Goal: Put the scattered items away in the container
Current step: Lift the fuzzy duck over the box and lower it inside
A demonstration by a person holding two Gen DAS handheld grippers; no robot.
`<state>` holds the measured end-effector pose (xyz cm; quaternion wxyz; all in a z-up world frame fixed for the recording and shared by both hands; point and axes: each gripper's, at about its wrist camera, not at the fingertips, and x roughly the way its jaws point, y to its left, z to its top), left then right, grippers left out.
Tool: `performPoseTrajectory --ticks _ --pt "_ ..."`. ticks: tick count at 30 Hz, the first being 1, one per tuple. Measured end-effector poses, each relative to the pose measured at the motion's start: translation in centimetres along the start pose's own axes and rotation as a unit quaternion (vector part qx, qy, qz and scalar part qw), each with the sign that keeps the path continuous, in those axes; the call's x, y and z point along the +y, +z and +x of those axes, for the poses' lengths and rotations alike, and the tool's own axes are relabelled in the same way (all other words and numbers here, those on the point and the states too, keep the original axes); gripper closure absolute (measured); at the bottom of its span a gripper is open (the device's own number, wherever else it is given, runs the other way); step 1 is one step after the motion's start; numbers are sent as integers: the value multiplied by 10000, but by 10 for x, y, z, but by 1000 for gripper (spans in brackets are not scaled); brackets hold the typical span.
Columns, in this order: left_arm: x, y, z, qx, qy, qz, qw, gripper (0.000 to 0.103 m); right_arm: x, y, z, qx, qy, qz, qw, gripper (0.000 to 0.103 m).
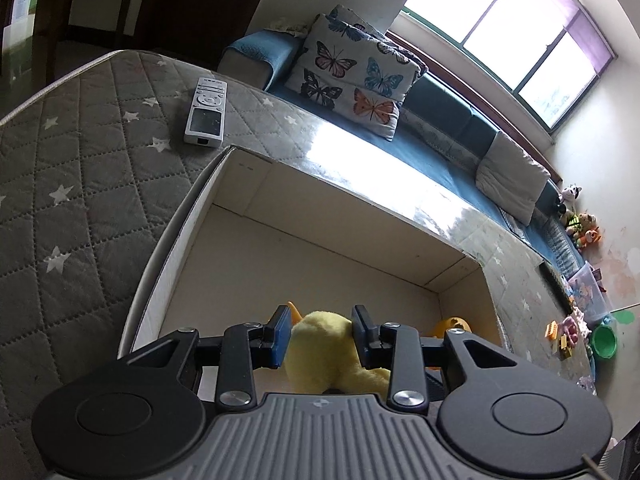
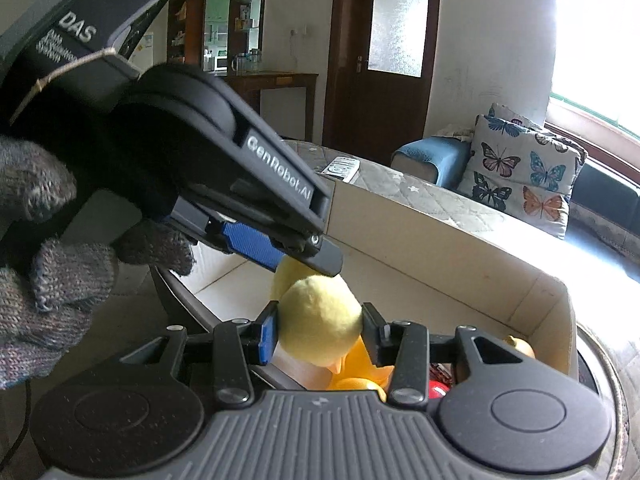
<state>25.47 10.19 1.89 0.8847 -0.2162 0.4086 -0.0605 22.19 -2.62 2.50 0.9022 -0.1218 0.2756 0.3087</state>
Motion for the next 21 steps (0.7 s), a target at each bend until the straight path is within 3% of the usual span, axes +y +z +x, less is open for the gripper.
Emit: performPoseTrajectory --ticks 9,17,21 --pt "-3 -4 -3 18 44 42 10000 66 -5 -4 -22 -165 34 72 9998 59" --pt "-8 -11 -18 -99 47 65 9999 66 -6 -9 -45 -323 -45 162 9993 43" --pt "-11 -15 -28 -194 13 99 9998 66 -4 -12 -56 -363 -89 210 9991 42"
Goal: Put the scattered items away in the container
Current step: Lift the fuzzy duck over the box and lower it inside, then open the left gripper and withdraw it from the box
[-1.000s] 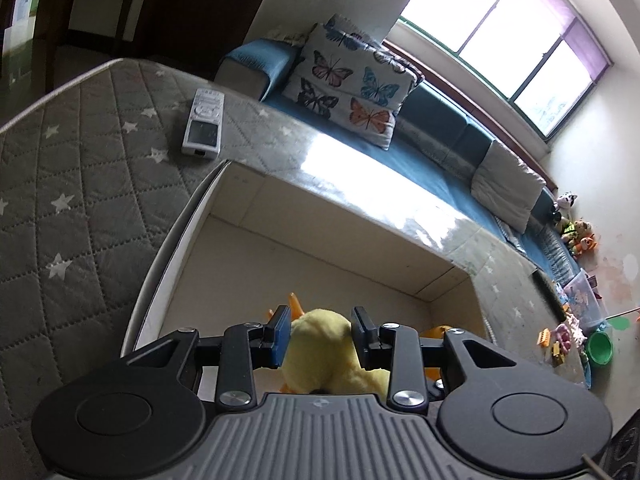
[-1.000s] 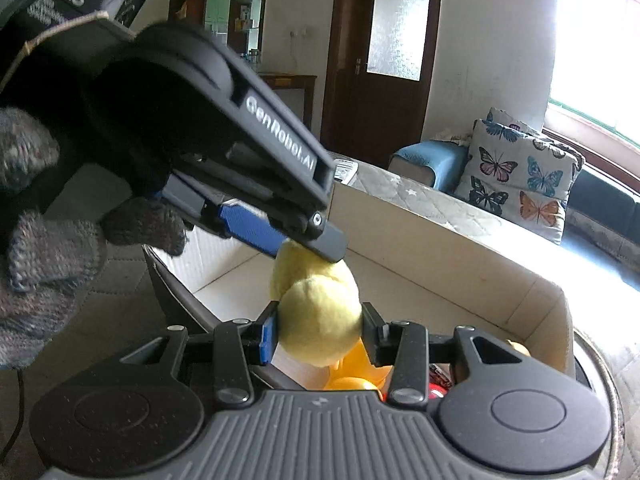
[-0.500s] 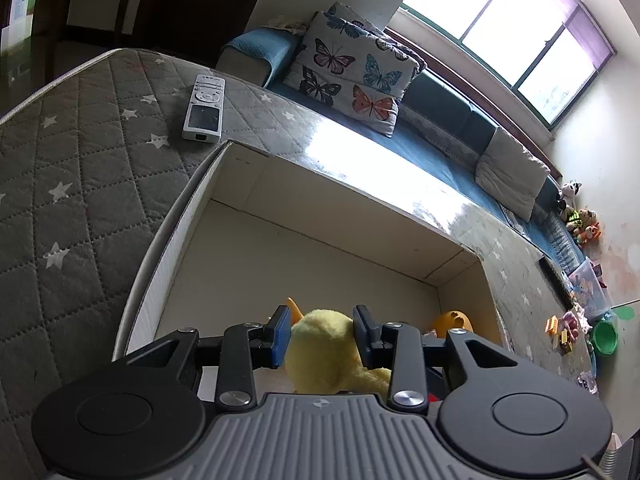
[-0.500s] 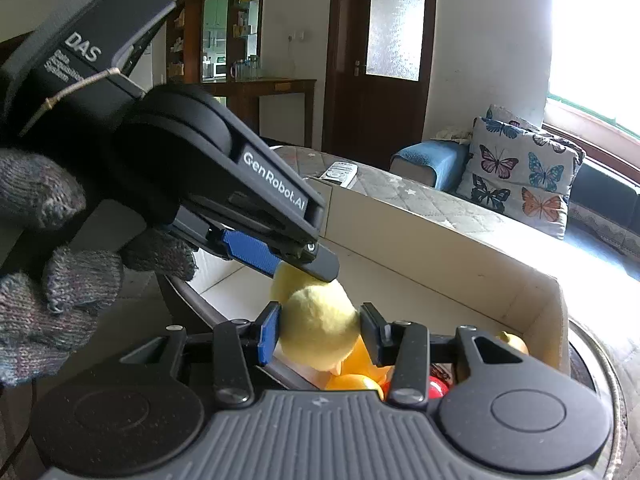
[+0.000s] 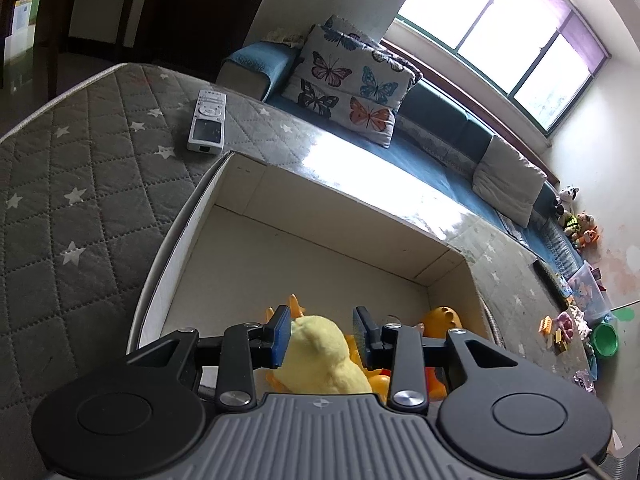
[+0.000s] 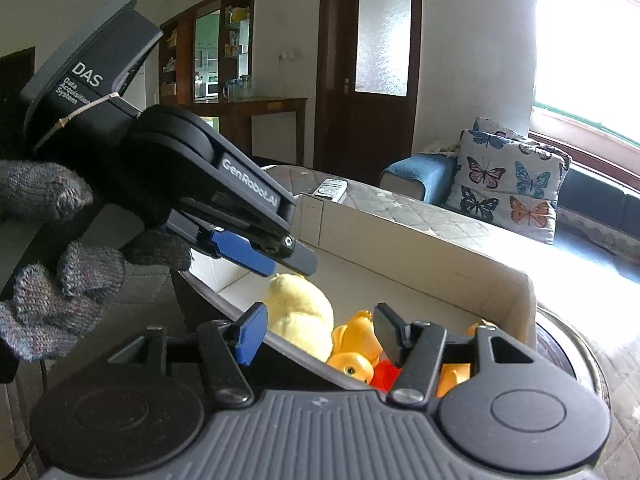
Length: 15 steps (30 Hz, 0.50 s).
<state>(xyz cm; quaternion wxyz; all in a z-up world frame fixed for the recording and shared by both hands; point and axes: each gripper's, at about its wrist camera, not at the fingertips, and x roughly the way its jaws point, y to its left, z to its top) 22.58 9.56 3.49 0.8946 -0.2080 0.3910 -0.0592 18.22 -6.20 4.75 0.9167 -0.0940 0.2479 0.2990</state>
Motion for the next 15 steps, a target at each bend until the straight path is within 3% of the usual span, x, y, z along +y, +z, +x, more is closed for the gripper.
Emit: performPoseTrajectory --ticks 3,15 --pt "-3 -3 -8 -67 -27 40 10000 66 0 -2 -7 -30 -32 40 10000 35" --pt "-14 -30 -39 -308 -62 242 9992 66 8 -11 -31 -74 -173 141 9997 22"
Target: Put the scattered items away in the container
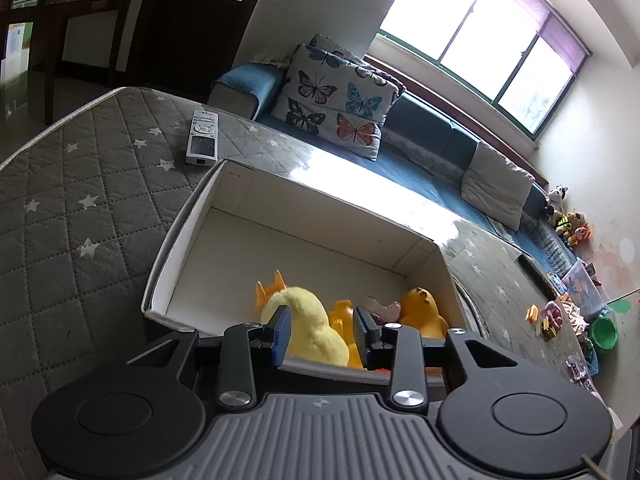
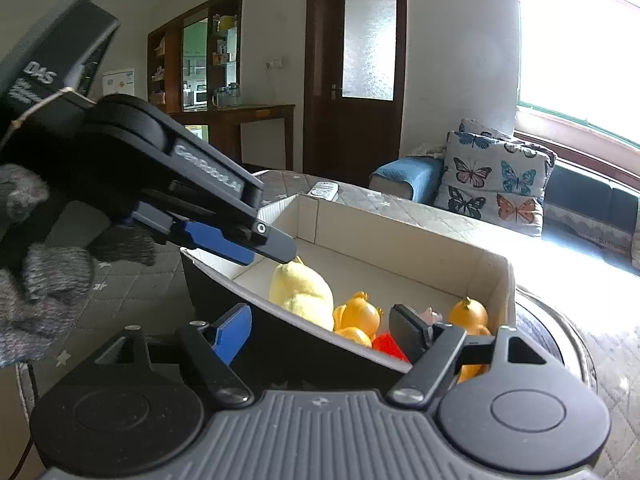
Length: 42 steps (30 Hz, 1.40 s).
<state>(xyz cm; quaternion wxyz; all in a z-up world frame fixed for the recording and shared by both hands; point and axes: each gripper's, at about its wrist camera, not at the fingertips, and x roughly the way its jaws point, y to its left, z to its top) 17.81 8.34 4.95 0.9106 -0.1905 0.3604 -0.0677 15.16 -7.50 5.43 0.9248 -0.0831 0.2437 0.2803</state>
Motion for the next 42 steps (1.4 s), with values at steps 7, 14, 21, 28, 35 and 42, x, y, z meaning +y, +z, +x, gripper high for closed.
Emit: performPoseTrajectory --ticks 7,14,21,28,35,42 --pt "-2 -17 -13 -66 36 34 10000 66 2 -9 -8 54 -115 44 9999 14" --pt "-4 -34 -18 -12 54 -14 10000 66 4 -19 -14 117 -190 82 9997 9" --pt "-5 -45 -23 -63 139 -13 9999 66 2 -26 -22 151 -304 157 9993 0" --pt "-12 -56 -28 -134 245 172 9995 66 -1 -32 -25 197 -427 316 9984 0" --pt "-17 -66 -29 -142 327 259 9990 66 -1 -37 -26 250 -526 378 9976 0" --pt "-17 -74 -29 -85 433 264 9987 66 2 -42 -25 306 -576 439 9969 0"
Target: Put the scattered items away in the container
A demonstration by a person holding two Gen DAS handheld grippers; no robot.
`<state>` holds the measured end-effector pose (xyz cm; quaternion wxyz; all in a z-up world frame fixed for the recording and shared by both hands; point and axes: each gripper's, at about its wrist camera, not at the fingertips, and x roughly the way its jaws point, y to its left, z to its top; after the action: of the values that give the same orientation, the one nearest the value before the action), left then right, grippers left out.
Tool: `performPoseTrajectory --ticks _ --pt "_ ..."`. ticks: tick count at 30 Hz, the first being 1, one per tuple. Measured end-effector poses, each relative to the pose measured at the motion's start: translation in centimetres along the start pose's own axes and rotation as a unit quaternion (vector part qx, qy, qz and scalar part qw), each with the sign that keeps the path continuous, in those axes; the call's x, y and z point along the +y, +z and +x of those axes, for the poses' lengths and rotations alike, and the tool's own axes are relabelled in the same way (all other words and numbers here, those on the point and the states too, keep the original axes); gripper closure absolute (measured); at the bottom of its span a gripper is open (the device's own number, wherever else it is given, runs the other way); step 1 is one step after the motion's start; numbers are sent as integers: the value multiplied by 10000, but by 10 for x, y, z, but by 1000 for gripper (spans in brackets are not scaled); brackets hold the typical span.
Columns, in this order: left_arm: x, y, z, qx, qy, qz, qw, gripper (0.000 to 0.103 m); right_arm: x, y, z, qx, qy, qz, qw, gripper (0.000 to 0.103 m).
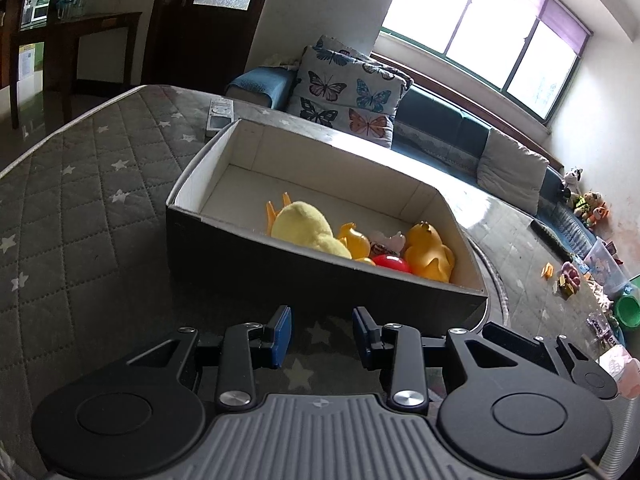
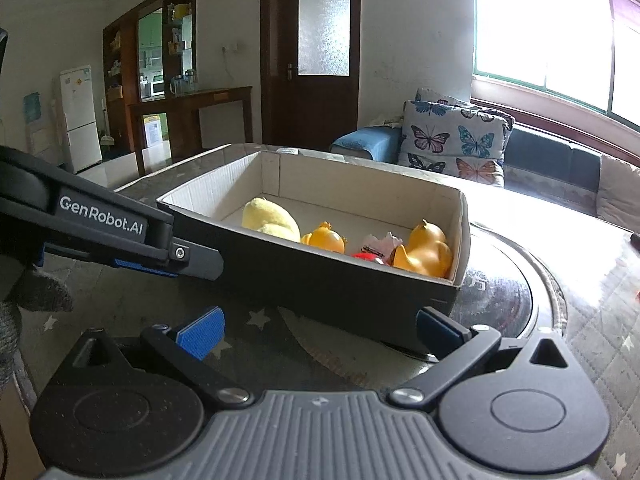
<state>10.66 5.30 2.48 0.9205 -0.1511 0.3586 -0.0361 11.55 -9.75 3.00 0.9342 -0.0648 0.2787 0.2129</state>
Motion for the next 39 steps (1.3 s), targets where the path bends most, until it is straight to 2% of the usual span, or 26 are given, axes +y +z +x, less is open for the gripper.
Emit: performPoseTrajectory --ticks 6,15,39 --pt "-3 -6 2 105 119 156 9998 66 0 -4 1 21 -52 107 9999 0" --pt "-13 -14 2 -15 433 536 9976 67 2 -9 2 69 -127 163 9998 0" --pt "-18 -26 5 98 554 688 9960 68 7 -18 1 174 -126 392 9990 0"
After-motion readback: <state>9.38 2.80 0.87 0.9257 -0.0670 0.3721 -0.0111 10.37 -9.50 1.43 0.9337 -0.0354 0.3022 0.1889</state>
